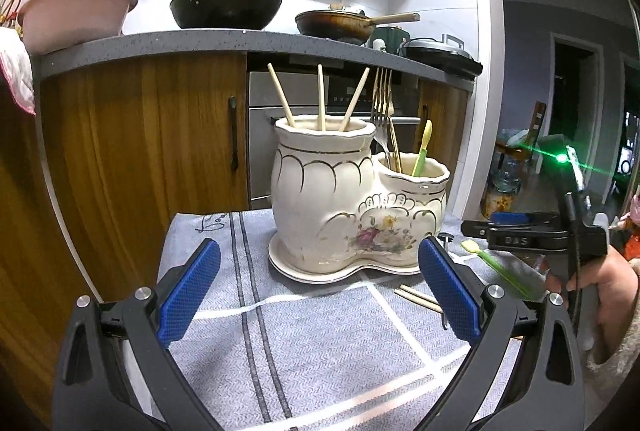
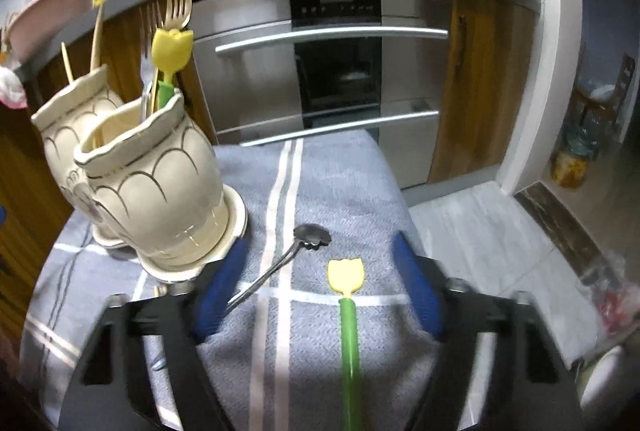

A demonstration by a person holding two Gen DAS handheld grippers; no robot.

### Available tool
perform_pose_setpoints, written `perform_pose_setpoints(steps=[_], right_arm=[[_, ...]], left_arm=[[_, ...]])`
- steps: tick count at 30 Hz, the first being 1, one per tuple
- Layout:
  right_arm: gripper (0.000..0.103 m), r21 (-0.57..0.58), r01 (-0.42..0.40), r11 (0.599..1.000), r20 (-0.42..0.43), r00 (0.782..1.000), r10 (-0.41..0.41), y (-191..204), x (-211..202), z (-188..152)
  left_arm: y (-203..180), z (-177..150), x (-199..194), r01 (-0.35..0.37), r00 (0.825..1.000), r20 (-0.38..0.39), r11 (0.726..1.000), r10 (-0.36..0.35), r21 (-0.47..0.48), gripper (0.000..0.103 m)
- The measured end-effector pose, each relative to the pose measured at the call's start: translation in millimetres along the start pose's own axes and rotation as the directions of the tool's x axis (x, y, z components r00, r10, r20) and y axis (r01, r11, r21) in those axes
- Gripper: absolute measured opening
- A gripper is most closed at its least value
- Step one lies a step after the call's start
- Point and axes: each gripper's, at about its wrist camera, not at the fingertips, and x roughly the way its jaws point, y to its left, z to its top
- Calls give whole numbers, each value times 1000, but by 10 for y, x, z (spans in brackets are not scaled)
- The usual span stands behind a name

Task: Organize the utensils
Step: 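Close the right tool on the long silver spoon, then lift the silver spoon with the right tool while the left tool moves toward the chopsticks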

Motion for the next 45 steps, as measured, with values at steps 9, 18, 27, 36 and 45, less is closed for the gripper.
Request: perform_pose_setpoints(steps=[9, 18, 27, 36, 45], right_arm=[[26, 26, -71, 997, -101, 992, 73, 81, 287, 60], [26, 26, -32, 999, -180, 983, 36, 113, 483, 85], [19, -83, -6, 996, -191, 981, -10, 231, 478, 53], [3, -3, -81, 997, -188, 979, 79, 42, 405, 17], [2, 58, -183, 981, -124, 974, 189, -155, 144, -2]], left_arm=[[27, -3, 65, 41, 999, -17, 999, -41, -6, 98], [17, 6, 79, 66, 998, -22, 998, -66, -12, 98], [13, 4, 64, 73, 997, -21, 997, -74, -12, 98], [-66, 7, 66, 66, 997, -27, 998, -66, 8, 98], [-405, -39, 62, 71, 993, -100, 997, -70, 5, 98]])
